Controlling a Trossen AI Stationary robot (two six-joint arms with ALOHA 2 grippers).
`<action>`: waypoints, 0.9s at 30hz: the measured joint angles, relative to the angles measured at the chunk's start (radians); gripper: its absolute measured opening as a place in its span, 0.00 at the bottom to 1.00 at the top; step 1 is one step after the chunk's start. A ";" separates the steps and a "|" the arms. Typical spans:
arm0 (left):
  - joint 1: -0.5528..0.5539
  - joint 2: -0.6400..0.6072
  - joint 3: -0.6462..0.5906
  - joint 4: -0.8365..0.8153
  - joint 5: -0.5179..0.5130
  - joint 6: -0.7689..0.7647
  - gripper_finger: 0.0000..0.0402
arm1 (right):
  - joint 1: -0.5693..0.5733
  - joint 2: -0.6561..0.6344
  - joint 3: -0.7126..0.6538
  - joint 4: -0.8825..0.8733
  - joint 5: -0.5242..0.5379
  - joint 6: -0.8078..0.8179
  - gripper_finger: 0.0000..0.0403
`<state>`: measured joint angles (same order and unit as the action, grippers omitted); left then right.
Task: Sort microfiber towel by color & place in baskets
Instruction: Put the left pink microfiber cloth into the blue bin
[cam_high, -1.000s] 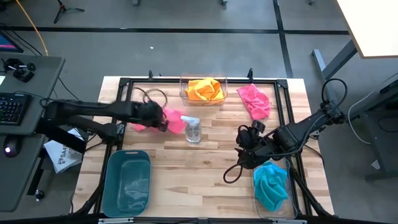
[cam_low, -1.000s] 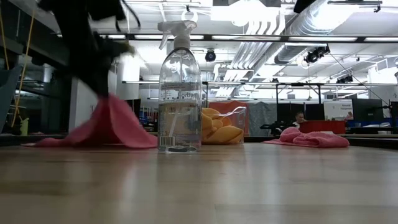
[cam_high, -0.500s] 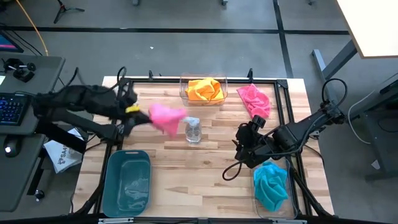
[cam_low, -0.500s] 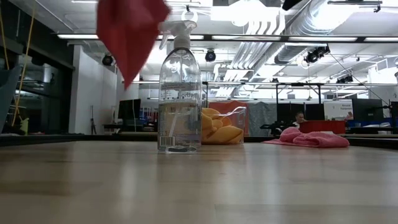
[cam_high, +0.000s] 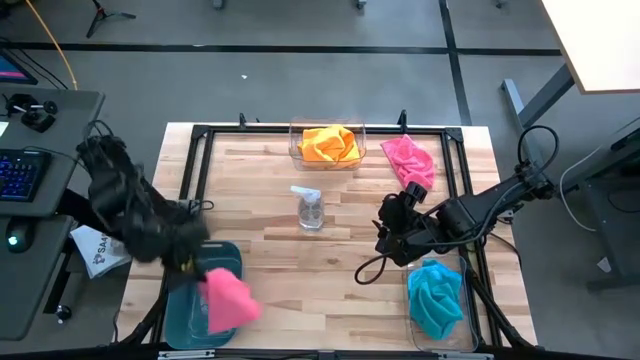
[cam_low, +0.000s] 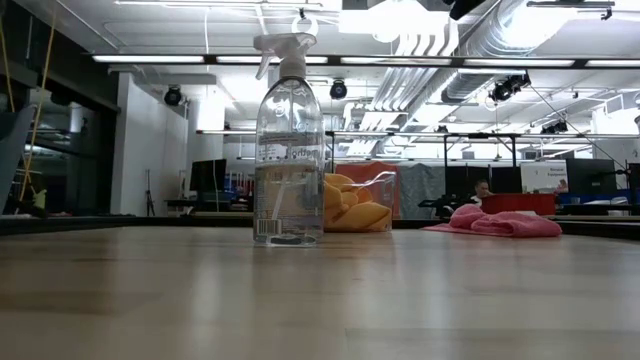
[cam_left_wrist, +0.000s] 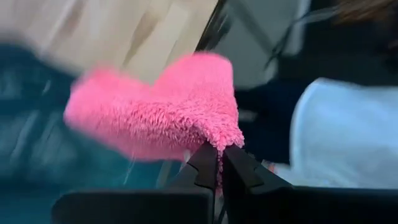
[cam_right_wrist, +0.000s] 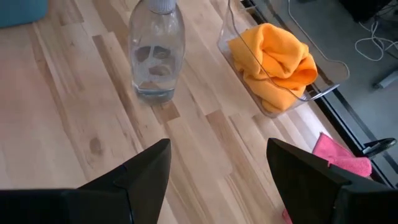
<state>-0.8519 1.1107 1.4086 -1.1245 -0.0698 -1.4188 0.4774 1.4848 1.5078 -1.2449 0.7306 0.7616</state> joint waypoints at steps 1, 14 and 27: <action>-0.031 0.016 0.000 -0.018 0.011 -0.042 0.00 | 0.000 0.000 0.000 0.000 0.000 0.000 0.65; -0.244 0.052 0.000 -0.379 0.113 -0.437 0.00 | -0.047 0.000 0.000 0.001 0.001 -0.003 0.65; -0.197 0.053 -0.051 -0.354 0.096 -0.389 0.00 | -0.046 0.000 0.000 0.008 -0.001 -0.003 0.65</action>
<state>-1.0490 1.1633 1.3571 -1.4788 0.0266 -1.8078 0.4313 1.4849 1.5078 -1.2369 0.7300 0.7586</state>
